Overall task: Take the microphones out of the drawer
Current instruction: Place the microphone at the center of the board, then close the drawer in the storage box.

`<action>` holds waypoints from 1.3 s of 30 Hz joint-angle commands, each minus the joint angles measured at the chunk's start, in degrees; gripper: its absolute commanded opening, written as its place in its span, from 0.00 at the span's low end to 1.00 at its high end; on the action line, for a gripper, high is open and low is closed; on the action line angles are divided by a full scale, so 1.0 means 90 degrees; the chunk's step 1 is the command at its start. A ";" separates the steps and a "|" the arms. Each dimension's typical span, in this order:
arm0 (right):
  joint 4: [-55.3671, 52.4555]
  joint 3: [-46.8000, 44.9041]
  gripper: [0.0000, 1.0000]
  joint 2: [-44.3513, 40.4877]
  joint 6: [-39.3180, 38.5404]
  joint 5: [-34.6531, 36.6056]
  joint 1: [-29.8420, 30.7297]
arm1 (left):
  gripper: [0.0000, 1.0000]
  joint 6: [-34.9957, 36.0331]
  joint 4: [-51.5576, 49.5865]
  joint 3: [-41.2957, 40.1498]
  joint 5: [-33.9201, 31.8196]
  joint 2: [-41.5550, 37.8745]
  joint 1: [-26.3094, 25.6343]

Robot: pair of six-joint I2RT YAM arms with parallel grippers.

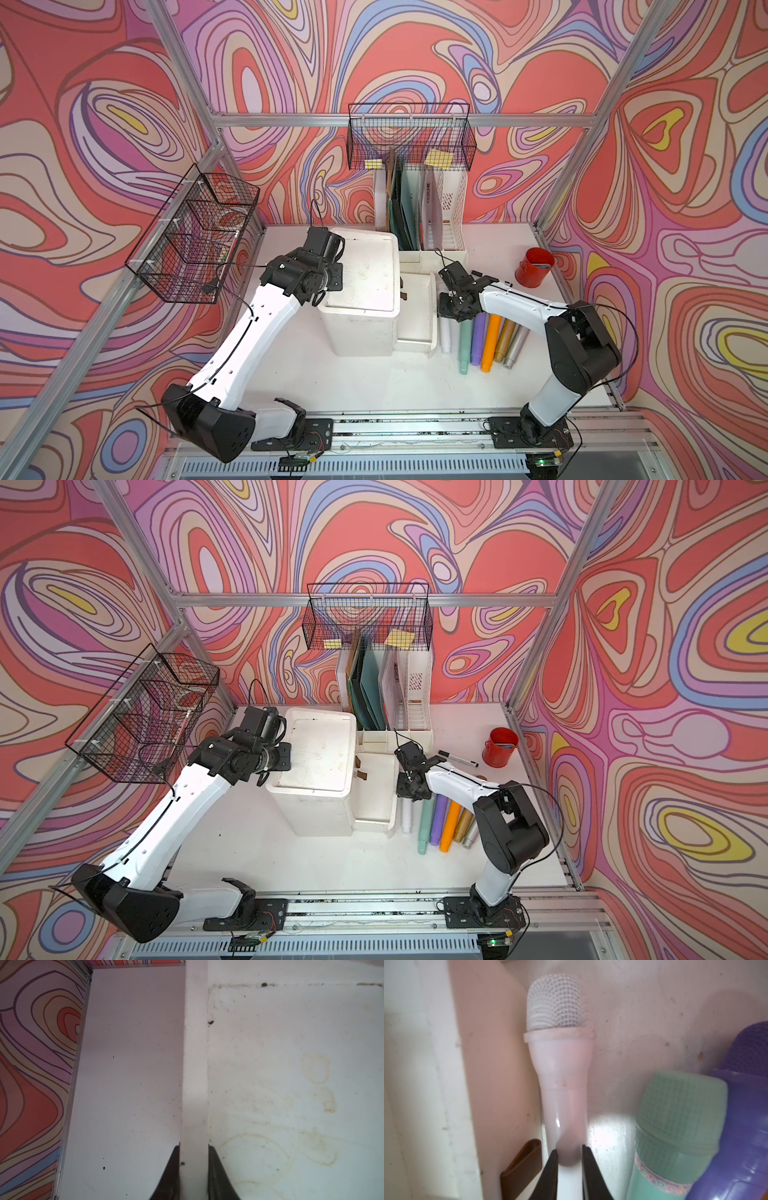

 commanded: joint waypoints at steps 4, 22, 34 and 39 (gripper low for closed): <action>-0.0090 -0.0046 0.13 0.0169 0.0072 -0.0007 -0.0044 | 0.00 0.0282 -0.0076 0.0023 0.0130 0.0109 -0.0126; 0.0429 0.0077 0.00 -0.0361 -0.0319 -0.0713 -0.0113 | 0.00 0.0262 -0.0064 -0.0006 0.0149 0.0129 -0.0123; 0.1697 -0.0267 0.00 -0.0114 -0.0309 -0.2423 -0.0113 | 0.00 0.0262 -0.0078 -0.0016 0.0130 0.0114 -0.0122; 0.2051 -0.0349 0.00 0.0047 -0.0192 -0.2910 -0.0104 | 0.00 0.0243 -0.0077 -0.0016 0.0149 0.0124 -0.0119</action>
